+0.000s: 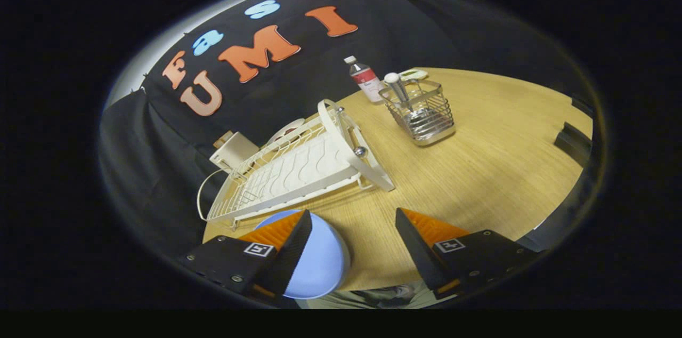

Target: Take the plate from the dish rack, then take the spoon from the basket and place it into the plate.

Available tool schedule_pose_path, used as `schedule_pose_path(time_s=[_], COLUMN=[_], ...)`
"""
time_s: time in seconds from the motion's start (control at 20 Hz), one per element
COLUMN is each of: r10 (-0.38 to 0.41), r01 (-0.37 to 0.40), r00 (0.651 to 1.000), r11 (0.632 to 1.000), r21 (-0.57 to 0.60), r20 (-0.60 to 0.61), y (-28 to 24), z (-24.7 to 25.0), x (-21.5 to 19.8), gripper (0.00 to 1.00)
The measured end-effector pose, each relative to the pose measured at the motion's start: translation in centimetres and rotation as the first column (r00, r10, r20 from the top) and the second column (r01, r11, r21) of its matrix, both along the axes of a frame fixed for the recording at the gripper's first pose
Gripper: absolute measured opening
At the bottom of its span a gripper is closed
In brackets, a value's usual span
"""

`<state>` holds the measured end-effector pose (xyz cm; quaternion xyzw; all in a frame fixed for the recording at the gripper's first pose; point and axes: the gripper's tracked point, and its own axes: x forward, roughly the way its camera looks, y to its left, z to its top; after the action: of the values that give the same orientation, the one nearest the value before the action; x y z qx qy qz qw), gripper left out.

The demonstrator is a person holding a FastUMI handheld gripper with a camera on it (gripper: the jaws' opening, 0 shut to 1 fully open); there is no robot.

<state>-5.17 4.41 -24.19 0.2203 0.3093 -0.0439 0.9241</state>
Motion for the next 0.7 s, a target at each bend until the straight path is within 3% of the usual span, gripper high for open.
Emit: schedule_pose_path(time_s=[0.3, 0.6, 0.7], r10=[-0.021, -0.042, -0.018], r01=[0.057, 0.183, 0.185], r00=[0.989, 0.955, 0.946], r11=[0.968, 0.864, 0.851], r21=[-0.245, -0.47, -0.492], r20=[0.149, 0.295, 0.324], y=[-5.7, -11.1, -11.0], z=[5.2, 8.8, 8.9], x=[1.8, 5.0, 5.9], gripper=[0.99, 0.98, 0.94])
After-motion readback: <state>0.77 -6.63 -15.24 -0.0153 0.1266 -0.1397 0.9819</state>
